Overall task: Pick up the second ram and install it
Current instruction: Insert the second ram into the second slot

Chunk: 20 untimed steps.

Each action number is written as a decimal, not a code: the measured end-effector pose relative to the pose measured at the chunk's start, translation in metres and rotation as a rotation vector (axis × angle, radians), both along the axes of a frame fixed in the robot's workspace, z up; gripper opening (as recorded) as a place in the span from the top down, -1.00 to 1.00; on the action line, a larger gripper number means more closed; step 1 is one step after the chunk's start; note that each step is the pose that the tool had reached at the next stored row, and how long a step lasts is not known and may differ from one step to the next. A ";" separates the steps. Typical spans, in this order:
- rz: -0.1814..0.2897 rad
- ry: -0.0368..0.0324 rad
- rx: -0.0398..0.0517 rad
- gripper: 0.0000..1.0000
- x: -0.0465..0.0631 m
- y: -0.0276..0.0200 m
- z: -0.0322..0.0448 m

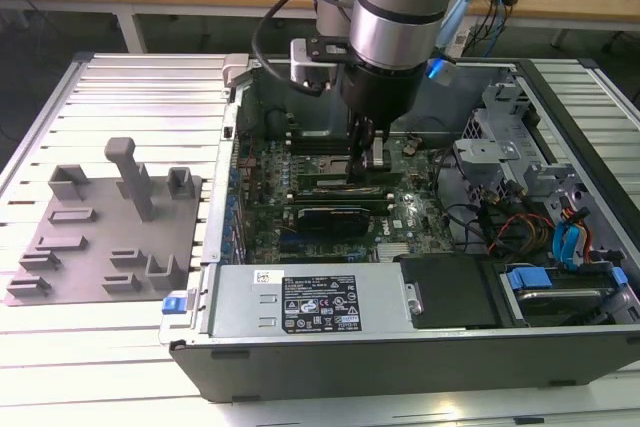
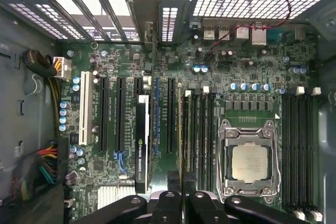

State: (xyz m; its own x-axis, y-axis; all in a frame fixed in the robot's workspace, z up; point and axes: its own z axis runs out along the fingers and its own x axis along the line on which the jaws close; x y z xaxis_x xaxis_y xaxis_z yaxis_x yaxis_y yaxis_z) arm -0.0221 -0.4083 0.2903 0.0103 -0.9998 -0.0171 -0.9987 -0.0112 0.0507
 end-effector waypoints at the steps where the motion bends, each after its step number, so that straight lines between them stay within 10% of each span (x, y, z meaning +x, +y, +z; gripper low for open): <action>1: 0.000 0.0000 0.0000 0.79 0.000 0.0000 -0.0018; 10: 0.000 0.0000 -0.0002 0.79 0.000 0.0003 -0.0159; 20: 0.000 0.0009 0.0000 0.79 0.001 0.0234 -0.0287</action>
State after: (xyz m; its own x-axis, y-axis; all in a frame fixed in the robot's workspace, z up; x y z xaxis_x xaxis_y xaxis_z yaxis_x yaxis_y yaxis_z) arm -0.0215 -0.3849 0.2616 0.0103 -0.9998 -0.0171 -0.9986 -0.0112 0.0516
